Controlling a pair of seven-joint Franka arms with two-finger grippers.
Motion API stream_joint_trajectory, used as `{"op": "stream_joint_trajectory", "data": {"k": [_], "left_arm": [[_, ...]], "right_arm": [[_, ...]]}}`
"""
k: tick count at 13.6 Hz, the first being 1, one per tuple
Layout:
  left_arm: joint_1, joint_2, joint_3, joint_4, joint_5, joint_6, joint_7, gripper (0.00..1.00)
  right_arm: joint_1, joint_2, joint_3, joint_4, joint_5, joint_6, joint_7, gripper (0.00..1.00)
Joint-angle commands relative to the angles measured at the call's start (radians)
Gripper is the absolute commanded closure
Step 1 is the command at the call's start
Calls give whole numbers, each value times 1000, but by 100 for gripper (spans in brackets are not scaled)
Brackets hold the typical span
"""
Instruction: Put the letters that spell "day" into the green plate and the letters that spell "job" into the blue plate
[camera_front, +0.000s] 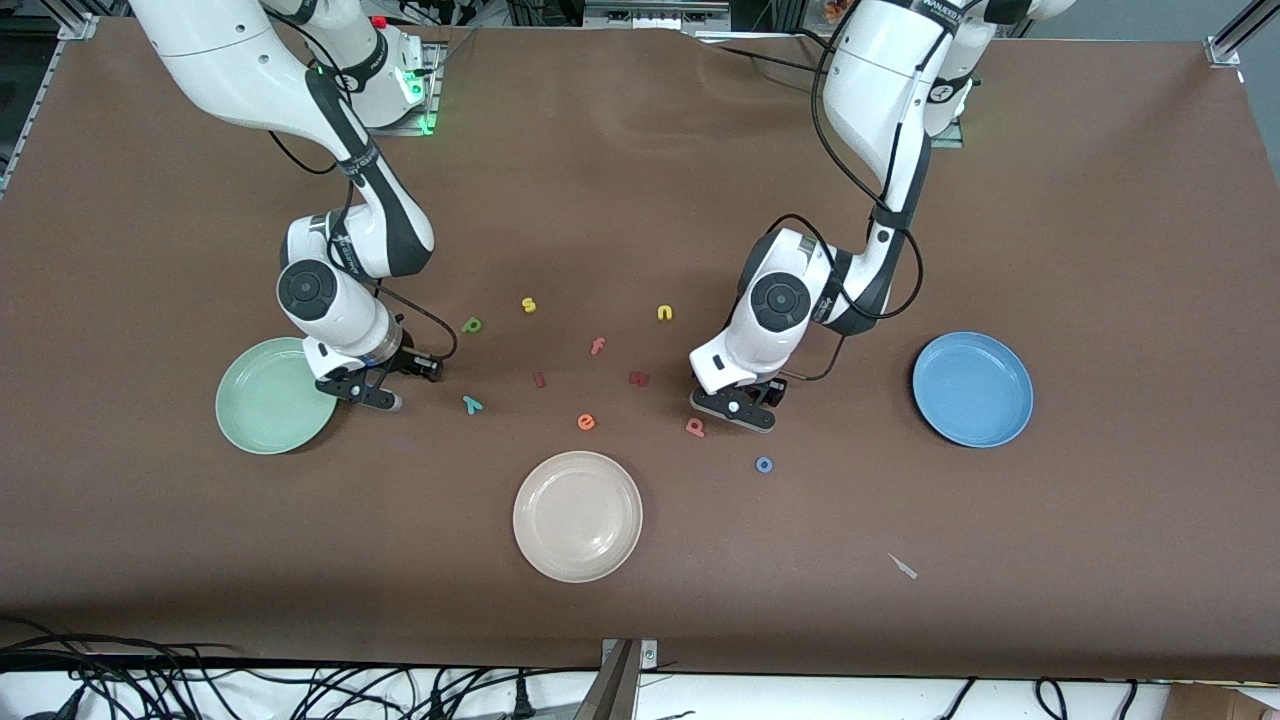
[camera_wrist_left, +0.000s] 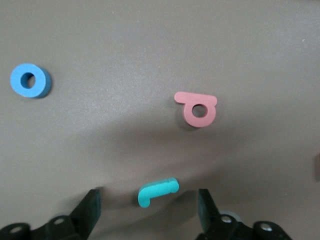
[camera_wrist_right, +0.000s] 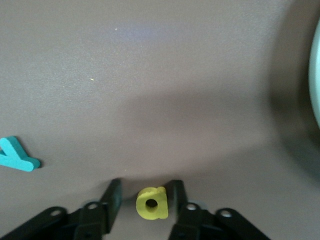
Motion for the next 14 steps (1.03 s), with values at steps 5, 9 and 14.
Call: {"op": "stream_joint_trajectory", "data": {"k": [5,9,14], "left_arm": [[-6,11,7,2,13,24,13,33],[-6,10,7,2,13,24,15,73],[-4,5,8,2,16,24,15,100]], "right_arm": [[7,16,1,11,15,-1,-3,68],[9,16,1,13,16,-1,-8,73],[11,14,0,135,15,-205,-17,79]]}}
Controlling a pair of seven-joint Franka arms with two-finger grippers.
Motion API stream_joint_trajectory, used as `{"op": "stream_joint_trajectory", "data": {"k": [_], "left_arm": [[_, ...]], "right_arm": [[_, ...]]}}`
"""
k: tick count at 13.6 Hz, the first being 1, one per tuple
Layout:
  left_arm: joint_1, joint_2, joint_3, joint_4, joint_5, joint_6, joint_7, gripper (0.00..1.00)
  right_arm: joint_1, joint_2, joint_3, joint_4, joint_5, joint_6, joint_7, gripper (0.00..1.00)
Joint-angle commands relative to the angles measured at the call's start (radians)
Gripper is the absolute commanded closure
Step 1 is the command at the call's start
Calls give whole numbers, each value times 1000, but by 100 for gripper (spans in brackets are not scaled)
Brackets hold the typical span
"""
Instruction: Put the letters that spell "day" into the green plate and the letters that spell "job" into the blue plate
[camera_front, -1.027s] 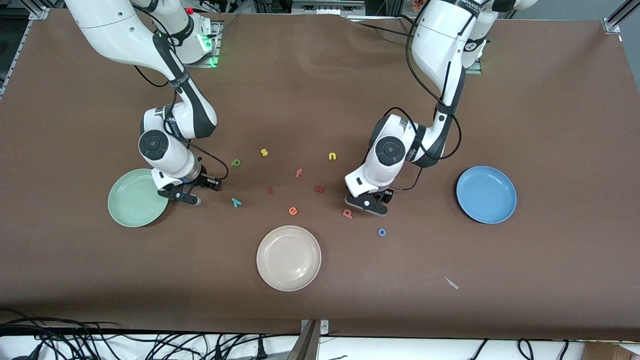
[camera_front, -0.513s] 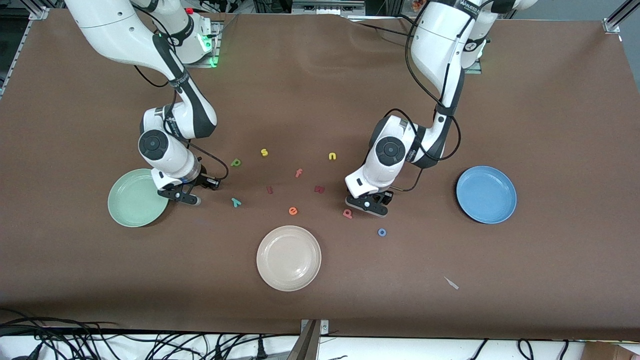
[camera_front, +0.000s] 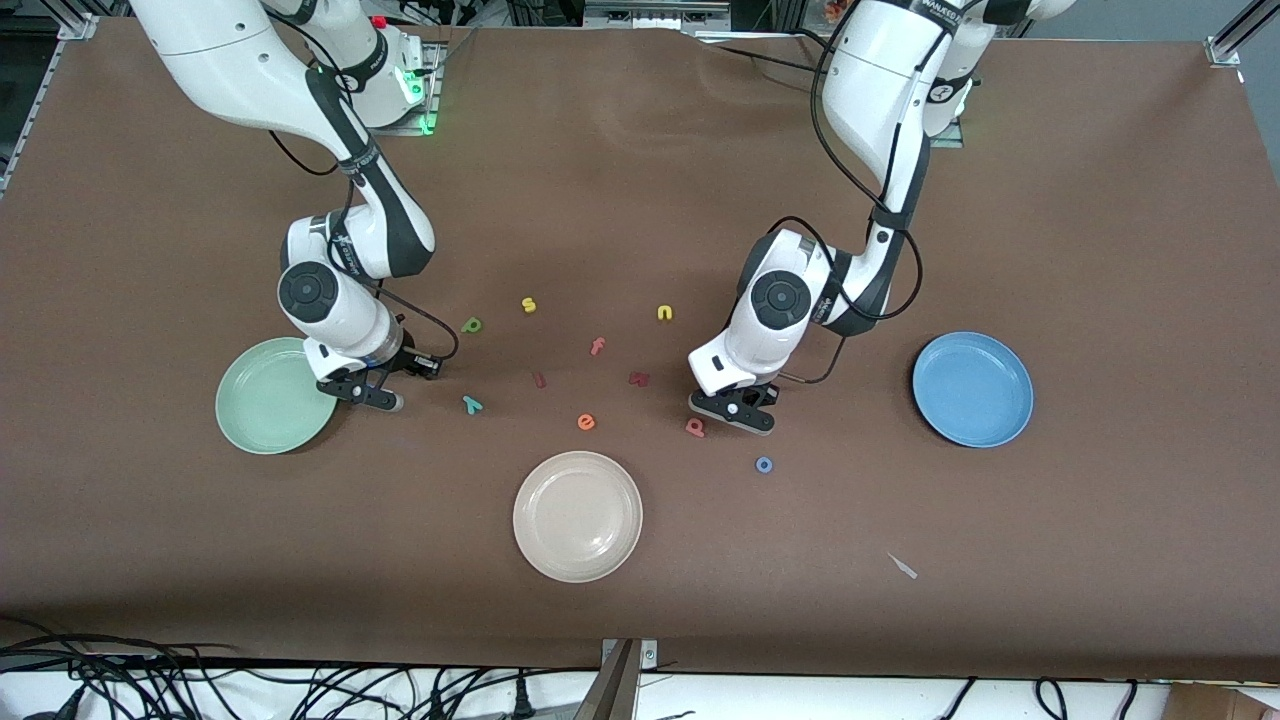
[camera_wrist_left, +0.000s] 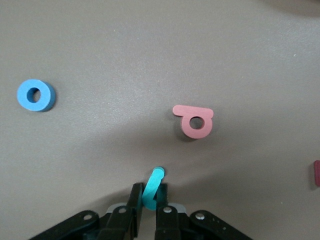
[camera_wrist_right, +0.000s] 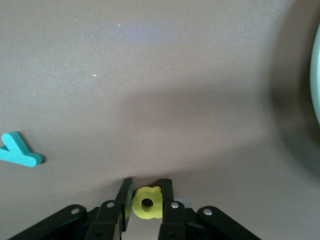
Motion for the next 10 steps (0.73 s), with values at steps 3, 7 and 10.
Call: {"op": "stream_joint_trajectory", "data": {"k": [3,7,10], "left_arm": [[19,-35,10,-10,55,-7,13,100],[184,-194,-18,-30,56,-197,123,100],[365,-280,-76,-62,55,-285,299,100]], "right_arm": [[-5,6,-7,185,4,-290,-61,79],[-10,-34,-101,177,3,-317,-335,79],[-10,-40,-168,177,3,-317,-518,79]]}}
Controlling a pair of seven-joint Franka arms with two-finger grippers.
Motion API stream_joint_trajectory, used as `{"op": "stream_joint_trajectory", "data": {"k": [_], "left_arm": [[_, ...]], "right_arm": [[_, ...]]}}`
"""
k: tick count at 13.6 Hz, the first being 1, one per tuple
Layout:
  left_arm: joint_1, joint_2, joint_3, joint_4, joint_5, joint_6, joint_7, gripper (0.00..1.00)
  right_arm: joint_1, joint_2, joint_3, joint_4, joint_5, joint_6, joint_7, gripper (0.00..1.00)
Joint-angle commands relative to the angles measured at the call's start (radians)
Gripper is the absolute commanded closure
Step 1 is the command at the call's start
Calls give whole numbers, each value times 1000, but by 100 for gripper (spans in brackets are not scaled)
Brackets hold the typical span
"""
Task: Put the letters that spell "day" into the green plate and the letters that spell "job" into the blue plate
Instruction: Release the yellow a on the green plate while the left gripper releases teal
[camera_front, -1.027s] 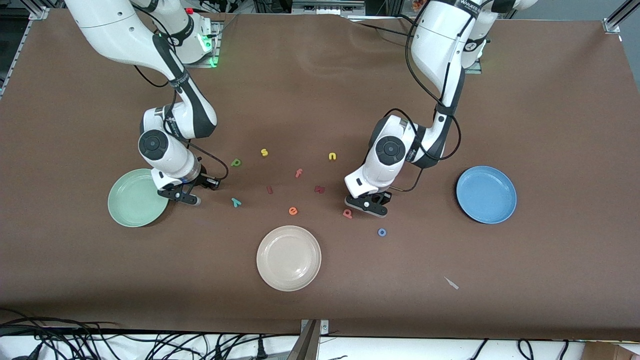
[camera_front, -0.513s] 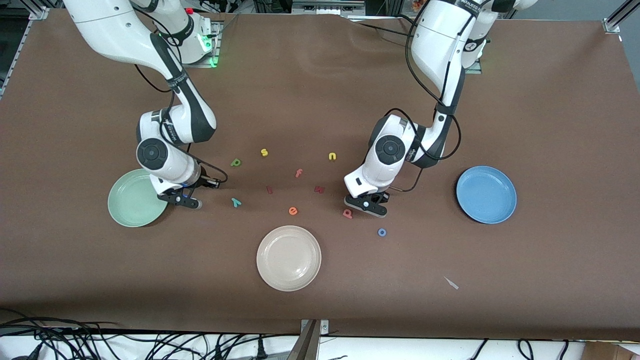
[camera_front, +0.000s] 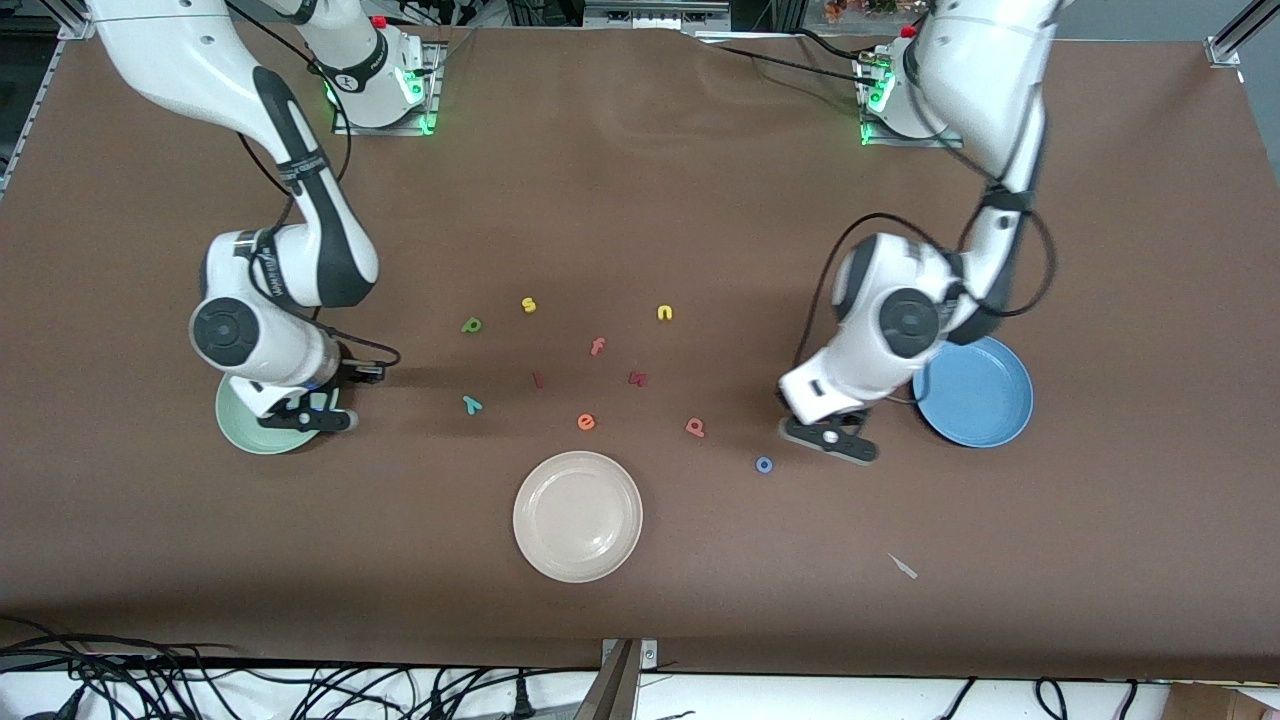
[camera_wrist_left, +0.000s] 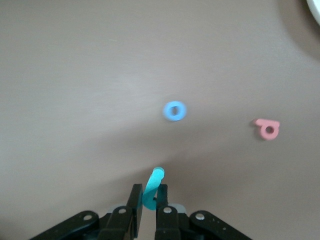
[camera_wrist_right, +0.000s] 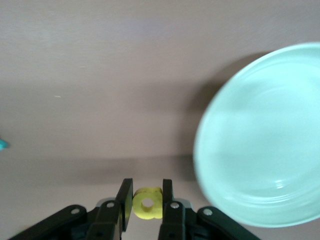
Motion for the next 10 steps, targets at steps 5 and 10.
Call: {"op": "stream_joint_trajectory", "data": {"k": [5,10], "left_arm": [[283,-128,-59,-173,28,-39,377,100],[338,-172,-56,-284,31,-37,394,53]], "right_arm": [[-61,21,-65,1,3,50,-229,78],[-106,23,-51,1,17,65,-317,0]]}}
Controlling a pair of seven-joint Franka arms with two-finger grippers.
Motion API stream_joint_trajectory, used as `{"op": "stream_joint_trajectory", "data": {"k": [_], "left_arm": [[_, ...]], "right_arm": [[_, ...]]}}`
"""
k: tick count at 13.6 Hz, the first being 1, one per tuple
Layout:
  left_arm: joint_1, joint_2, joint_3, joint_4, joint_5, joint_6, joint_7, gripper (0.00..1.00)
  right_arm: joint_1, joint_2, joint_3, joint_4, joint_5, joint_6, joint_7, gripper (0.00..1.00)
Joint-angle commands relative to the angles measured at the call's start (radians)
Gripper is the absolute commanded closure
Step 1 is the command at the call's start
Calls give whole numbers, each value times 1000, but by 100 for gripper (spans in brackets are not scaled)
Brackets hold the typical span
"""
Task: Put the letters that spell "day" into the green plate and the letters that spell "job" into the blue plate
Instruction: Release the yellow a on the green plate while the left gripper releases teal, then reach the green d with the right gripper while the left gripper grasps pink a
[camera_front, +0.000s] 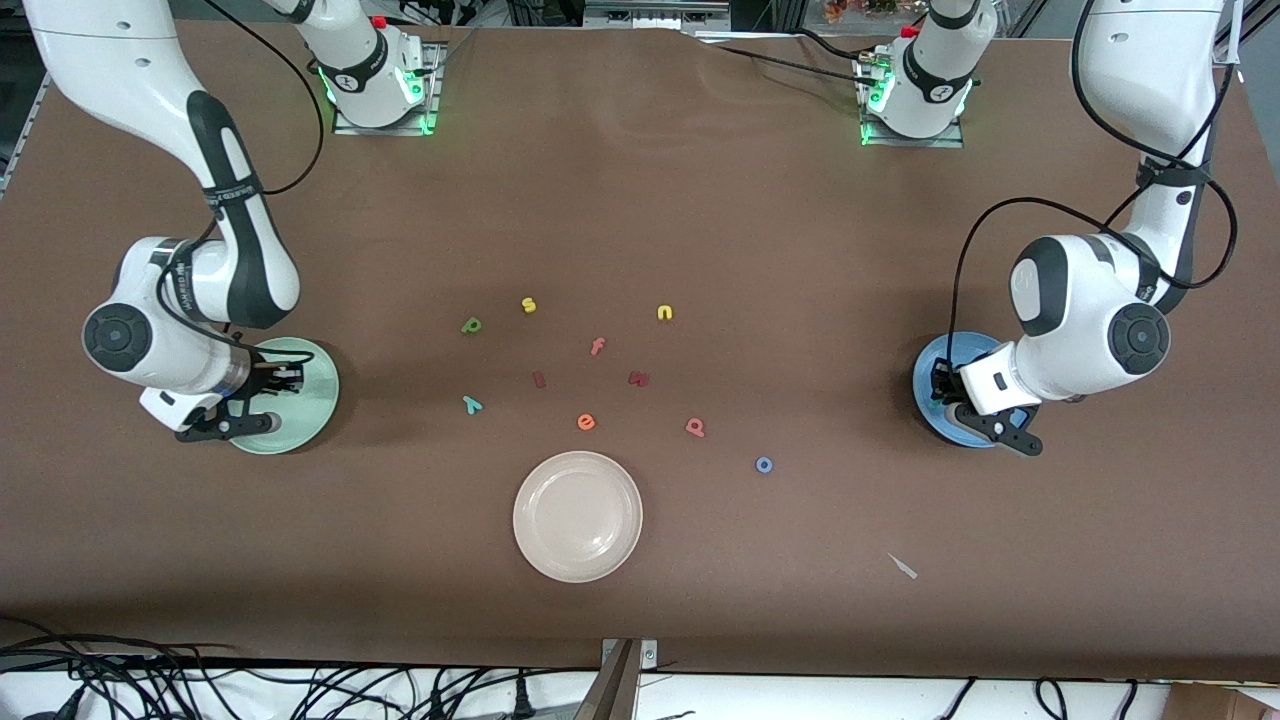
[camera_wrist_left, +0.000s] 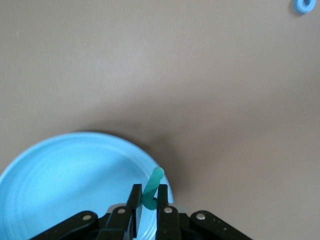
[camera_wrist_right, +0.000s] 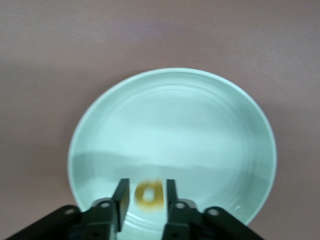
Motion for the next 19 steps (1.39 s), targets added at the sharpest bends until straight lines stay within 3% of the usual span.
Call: {"op": "stream_joint_trajectory", "data": {"k": [1,3,7,11,14,19], "left_arm": [[23,-59,-16,-56,30,6,29,53],[23,-57,-16,-56,30,6,32,51],[0,-57,-28,-39,19,14,24,50],[-141,0,-44,61,5,76,-73,51],[-275,110,-44,179,-113,106,-245,51],[-424,314,-27,401,-125,248,-471,51]], "right_arm": [[6,-17,30,1,18,-14,-3,0],[6,-36,61,-3,18,-44,77,0],[7,-105,191,-71,18,-47,379,0],[9,-157,270,-208,18,83,533,0],[10,-175,331,-296,17,185,667,0],[13,-180,380,-359,12,242,844,0]]}}
